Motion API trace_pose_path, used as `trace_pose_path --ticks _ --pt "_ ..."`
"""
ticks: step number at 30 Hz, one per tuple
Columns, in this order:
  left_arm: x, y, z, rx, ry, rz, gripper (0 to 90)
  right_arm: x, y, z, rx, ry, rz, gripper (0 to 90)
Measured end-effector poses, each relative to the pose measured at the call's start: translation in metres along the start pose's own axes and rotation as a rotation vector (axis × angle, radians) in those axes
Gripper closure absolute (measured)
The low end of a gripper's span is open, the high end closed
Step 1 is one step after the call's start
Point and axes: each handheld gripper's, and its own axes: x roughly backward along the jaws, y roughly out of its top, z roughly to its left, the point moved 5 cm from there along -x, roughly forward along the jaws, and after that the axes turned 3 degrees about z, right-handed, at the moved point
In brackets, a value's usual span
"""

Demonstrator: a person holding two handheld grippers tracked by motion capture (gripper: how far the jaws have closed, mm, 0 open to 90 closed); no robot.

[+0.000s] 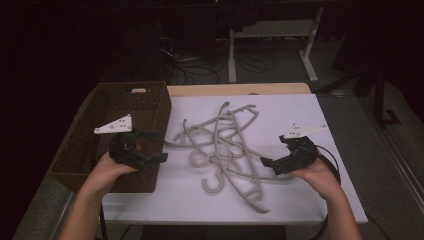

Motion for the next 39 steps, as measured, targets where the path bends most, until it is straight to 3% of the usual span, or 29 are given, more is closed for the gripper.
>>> trace_pose_path --ticks 8,20,32,39 --pt "-0.023 0.005 -0.012 -0.002 -0.029 0.017 0.0 -0.005 -0.001 0.000 0.000 0.001 0.014 0.0" --pt "-0.054 0.004 -0.032 -0.013 -0.051 0.037 0.0 -0.026 -0.001 0.012 0.036 0.031 0.065 0.0" --pt "-0.090 -0.021 -0.038 -0.002 -0.041 0.081 0.0 -0.054 0.003 0.028 0.073 0.072 0.121 0.0" --pt "-0.103 -0.036 -0.033 0.012 -0.028 0.094 0.0 -0.066 0.002 0.044 0.079 0.108 0.143 8.0"
